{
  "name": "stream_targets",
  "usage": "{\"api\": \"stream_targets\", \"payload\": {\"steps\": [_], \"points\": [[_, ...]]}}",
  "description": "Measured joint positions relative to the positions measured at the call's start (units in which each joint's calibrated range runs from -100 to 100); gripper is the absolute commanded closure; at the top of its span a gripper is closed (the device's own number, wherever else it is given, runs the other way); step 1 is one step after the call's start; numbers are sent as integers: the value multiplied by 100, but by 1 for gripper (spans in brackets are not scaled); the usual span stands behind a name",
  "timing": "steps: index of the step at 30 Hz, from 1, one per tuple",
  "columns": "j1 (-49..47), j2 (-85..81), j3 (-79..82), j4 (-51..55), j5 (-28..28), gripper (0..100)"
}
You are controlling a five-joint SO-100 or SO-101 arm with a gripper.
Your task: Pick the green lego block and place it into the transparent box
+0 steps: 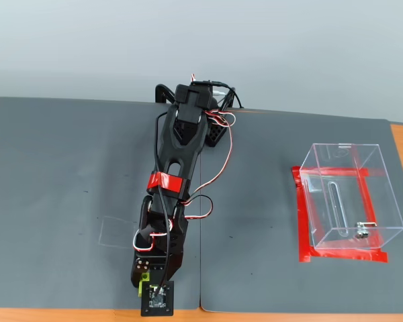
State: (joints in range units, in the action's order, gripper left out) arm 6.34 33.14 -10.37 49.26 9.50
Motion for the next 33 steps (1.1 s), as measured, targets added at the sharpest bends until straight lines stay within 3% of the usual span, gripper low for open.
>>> {"api": "stream_targets", "payload": {"steps": [8, 20, 33], "points": [[-604, -858, -18, 347, 0, 85], [-2284, -2489, -9, 1223, 0, 85], [-4001, -3050, -9, 1258, -29, 85]]}}
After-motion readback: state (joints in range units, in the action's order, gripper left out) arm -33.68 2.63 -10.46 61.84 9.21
